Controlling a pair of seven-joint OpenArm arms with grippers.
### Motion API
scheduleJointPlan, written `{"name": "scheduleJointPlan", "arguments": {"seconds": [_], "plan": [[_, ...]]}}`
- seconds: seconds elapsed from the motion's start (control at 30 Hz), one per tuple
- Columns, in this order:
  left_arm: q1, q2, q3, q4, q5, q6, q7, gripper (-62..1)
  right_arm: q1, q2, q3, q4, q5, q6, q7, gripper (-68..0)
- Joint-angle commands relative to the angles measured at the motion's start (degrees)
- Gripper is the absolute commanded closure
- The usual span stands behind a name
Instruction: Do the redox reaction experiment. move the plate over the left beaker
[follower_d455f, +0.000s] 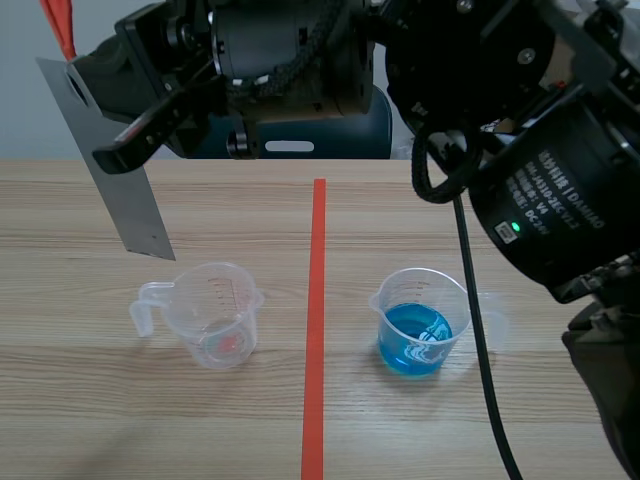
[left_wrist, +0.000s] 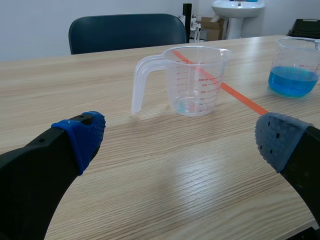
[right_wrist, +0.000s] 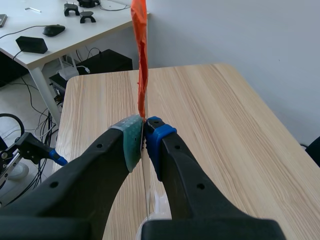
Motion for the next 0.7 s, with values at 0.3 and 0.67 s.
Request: {"name": "scheduleJointPlan", "arguments": {"seconds": [0.3,0.67], "plan": [[0.6,-0.3,-0.2,0.7,-0.4,0.0,-1.2,-62.3,1.4,-0.3,0.5,0.9,-1.6,-1.3,0.7,-0.6],[0.6,-0.3,-0.2,0.7,-0.4,0.0,-1.2,-62.3,0.9,-0.3,0.5,0.9,-1.5,-1.2,1.4,-0.6]]}}
